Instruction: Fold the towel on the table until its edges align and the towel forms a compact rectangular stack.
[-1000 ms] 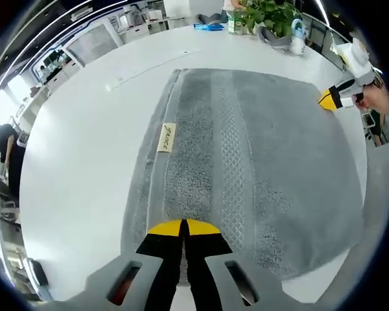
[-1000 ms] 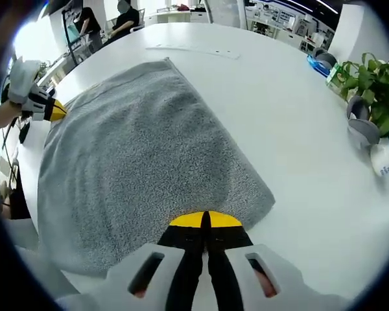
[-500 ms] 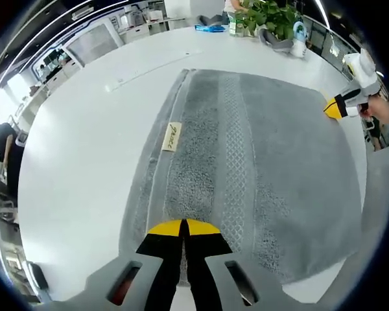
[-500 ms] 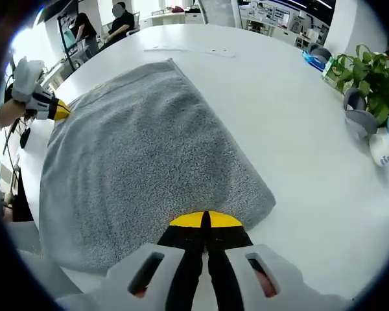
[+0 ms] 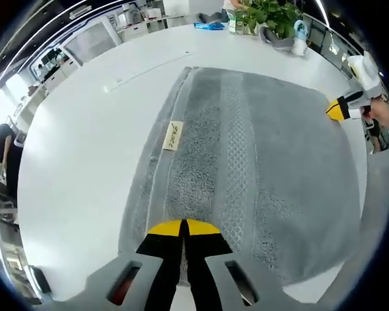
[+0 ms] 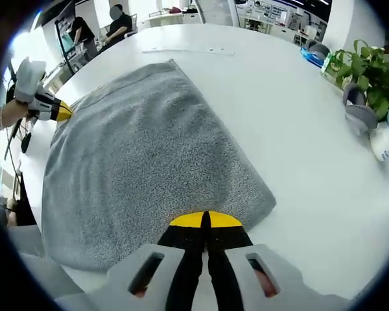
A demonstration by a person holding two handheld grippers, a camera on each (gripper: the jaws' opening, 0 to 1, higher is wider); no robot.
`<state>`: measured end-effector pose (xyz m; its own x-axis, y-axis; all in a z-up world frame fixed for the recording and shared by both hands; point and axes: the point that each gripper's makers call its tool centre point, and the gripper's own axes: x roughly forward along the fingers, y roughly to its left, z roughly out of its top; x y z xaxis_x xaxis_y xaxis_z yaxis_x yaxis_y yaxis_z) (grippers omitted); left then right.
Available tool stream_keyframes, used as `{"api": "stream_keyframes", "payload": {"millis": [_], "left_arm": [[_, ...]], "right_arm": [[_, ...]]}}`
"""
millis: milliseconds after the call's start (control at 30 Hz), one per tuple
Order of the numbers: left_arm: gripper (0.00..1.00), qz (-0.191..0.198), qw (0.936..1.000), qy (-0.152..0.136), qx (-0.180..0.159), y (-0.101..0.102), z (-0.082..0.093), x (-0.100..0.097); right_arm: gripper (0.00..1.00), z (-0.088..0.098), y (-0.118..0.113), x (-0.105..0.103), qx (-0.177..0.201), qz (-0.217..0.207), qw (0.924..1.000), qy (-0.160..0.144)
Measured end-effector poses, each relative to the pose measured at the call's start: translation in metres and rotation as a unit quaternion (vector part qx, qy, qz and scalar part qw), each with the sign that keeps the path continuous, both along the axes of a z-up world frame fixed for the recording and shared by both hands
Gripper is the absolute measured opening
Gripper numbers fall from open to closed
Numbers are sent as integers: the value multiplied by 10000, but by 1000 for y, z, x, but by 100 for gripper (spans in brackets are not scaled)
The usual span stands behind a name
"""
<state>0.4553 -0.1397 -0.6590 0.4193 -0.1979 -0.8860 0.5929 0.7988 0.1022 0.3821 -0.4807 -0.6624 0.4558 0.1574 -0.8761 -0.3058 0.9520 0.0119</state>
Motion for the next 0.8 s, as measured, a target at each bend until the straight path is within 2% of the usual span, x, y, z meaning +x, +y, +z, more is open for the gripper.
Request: {"api": "stream_keyframes", "payload": {"millis": [400, 800], "left_arm": [[1, 53, 9999, 144, -63, -3, -1, 9], [1, -19, 9997, 223, 32, -5, -1, 15]], "right_arm": [[0, 0, 1, -5, -45, 14, 10000, 1], [0, -1, 2, -10, -148, 66, 9999, -16]]}}
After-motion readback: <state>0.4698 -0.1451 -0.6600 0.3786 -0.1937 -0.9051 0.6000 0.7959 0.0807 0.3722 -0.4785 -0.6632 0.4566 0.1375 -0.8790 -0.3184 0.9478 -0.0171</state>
